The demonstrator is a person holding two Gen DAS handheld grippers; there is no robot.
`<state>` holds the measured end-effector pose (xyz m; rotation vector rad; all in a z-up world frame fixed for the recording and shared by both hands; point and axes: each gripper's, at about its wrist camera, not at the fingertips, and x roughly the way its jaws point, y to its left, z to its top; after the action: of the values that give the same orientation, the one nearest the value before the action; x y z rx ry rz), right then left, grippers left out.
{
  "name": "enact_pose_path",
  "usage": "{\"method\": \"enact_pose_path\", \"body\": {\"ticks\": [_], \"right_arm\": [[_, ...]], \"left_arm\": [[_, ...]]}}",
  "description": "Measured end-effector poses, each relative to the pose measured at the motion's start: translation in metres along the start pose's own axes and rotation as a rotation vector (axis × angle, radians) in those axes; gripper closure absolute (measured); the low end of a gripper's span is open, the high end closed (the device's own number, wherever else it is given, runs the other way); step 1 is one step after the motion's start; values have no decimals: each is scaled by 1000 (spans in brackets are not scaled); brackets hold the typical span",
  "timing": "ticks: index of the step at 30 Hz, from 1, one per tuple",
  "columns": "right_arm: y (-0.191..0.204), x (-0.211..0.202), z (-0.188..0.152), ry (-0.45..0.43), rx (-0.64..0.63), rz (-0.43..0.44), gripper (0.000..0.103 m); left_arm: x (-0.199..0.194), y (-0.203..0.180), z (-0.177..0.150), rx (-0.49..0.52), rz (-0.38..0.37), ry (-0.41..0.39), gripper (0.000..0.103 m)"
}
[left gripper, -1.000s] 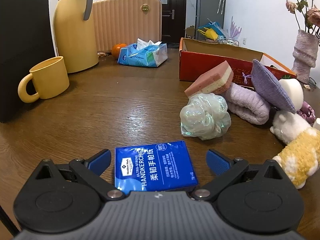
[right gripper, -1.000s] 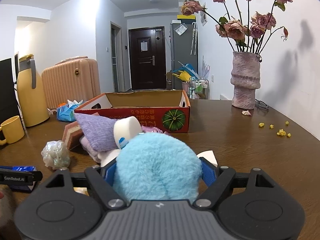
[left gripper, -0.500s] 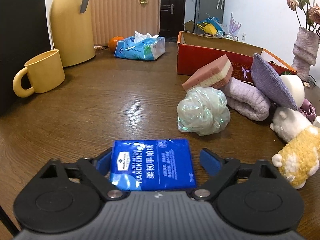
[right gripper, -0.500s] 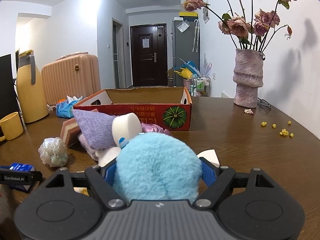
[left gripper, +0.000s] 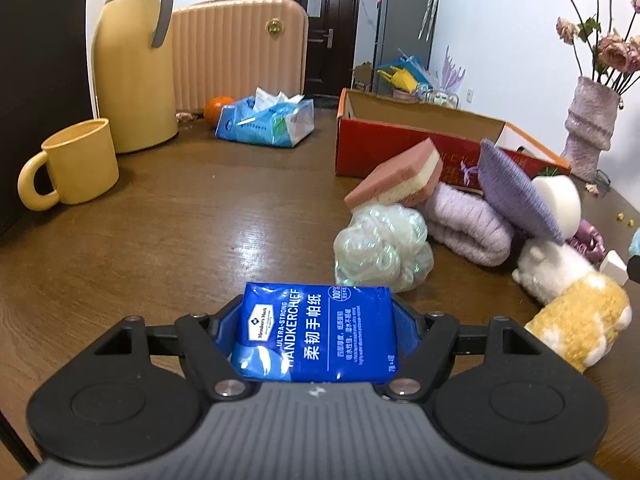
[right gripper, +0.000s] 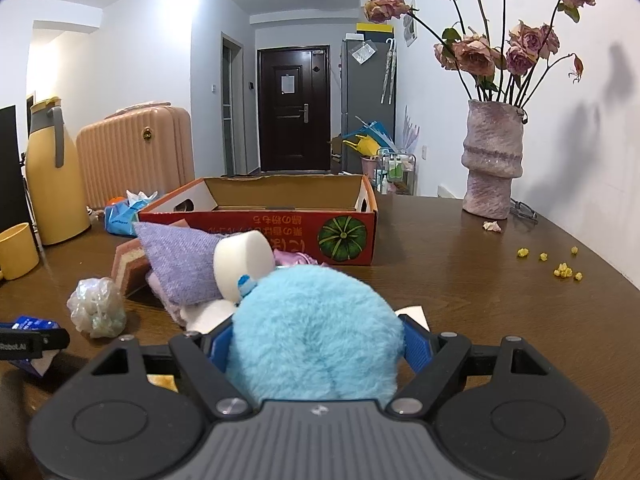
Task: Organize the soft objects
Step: 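Carry the pouf and tissue pack with both tools over the cardboard box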
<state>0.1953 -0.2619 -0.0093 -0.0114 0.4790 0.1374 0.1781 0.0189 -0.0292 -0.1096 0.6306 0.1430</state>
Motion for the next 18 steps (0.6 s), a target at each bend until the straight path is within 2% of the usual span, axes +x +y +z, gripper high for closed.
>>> {"method": "enact_pose_path", "body": {"ticks": [18], "right_arm": [[8,20,39,-38,-35,12,23]], "left_arm": [[-16,-13,45,-21,-31,-151,29]]}}
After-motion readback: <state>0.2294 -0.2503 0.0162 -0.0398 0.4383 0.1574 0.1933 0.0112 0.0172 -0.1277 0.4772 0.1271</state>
